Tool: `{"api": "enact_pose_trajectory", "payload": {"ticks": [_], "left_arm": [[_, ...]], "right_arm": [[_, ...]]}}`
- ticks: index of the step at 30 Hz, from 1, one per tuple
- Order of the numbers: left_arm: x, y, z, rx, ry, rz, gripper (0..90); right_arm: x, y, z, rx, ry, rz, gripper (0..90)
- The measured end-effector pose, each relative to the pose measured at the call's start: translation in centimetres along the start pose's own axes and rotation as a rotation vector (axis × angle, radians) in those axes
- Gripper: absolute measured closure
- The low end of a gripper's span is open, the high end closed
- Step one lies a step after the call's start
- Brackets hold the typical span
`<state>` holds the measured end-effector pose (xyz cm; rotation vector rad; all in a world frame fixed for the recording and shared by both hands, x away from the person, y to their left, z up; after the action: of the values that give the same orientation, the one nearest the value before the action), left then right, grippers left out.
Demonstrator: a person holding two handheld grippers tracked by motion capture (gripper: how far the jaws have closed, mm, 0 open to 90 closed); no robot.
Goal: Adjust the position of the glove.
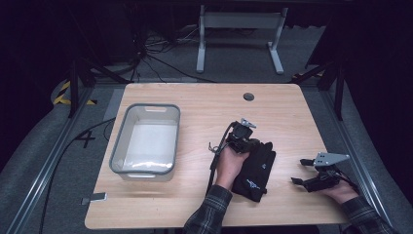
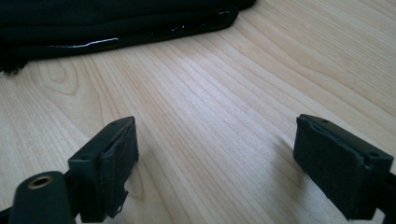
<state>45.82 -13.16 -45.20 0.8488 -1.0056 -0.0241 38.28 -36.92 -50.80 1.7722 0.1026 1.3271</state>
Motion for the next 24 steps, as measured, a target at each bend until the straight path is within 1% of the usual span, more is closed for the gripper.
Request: {"api": "enact_pose_trajectory", "payload": {"ticks": [2, 4, 5, 6, 7, 8, 9, 10, 11, 12, 13, 17, 19, 20, 24], "left_arm": [[-0.3, -0.4, -0.4, 0.001, 0.012, -0.011, 87.8], [-0.6, -0.8, -0.8, 0.009, 0.012, -0.028, 87.0], [-0.7, -1.0, -0.9, 0.02, 0.014, -0.036, 84.1], [-0.9, -1.2, -1.1, 0.037, 0.013, -0.043, 79.0], [-0.9, -1.2, -1.2, 0.044, 0.011, -0.044, 72.1], [-1.0, -1.1, -1.3, 0.051, 0.007, -0.048, 68.9], [-1.0, -0.9, -1.2, 0.06, 0.0, -0.048, 63.2], [-1.0, -0.9, -1.2, 0.06, 0.0, -0.048, 59.6], [-1.0, -0.6, -1.2, 0.068, -0.004, -0.049, 59.6], [-1.0, -0.4, -1.2, 0.078, -0.008, -0.053, 57.1], [-1.1, 0.1, -1.2, 0.084, -0.014, -0.058, 57.2], [-1.8, 1.6, -1.4, 0.08, -0.037, -0.086, 77.0], [-2.4, 2.3, -1.4, 0.074, -0.044, -0.109, 83.7], [-2.7, 2.5, -1.3, 0.071, -0.044, -0.115, 84.7], [-3.6, 3.2, -0.8, 0.078, -0.061, -0.118, 78.8]], "right_arm": [[0.0, 0.0, 0.0, 0.0, 0.0, 0.0, 14.4], [0.0, 0.0, 0.0, 0.0, 0.0, 0.0, 14.4], [0.0, 0.0, 0.0, 0.0, 0.0, 0.0, 14.4], [0.0, 0.0, 0.0, 0.0, -0.001, 0.0, 14.4], [0.0, 0.0, 0.0, 0.0, 0.0, 0.0, 14.4], [0.0, 0.0, 0.0, 0.0, 0.0, 0.0, 14.5], [0.0, 0.0, 0.0, 0.0, 0.0, 0.0, 14.4], [0.0, 0.0, 0.0, 0.0, 0.0, 0.0, 14.4], [0.0, 0.0, 0.0, 0.0, 0.0, 0.0, 14.4], [0.0, 0.0, 0.0, 0.0, -0.001, 0.0, 14.5], [0.0, 0.0, 0.0, 0.0, -0.001, 0.0, 14.8], [0.0, 0.2, 0.1, 0.001, -0.007, 0.007, 17.1], [0.0, 0.2, 0.1, -0.001, -0.009, 0.003, 19.9], [0.0, 0.3, 0.1, 0.004, -0.007, 0.001, 21.2], [0.0, 0.2, 0.1, 0.002, -0.007, 0.002, 20.8]]}}
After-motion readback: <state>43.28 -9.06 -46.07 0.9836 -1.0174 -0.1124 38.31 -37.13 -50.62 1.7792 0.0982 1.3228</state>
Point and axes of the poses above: each handheld gripper's, and its own axes: y roughly backward along the jaws, x roughly out of its top, z roughly to its right, the point moved 6 cm from there along -y, roughly forward along the jaws, and after that the axes turned 4 degrees about x, right-handed, at the moved point
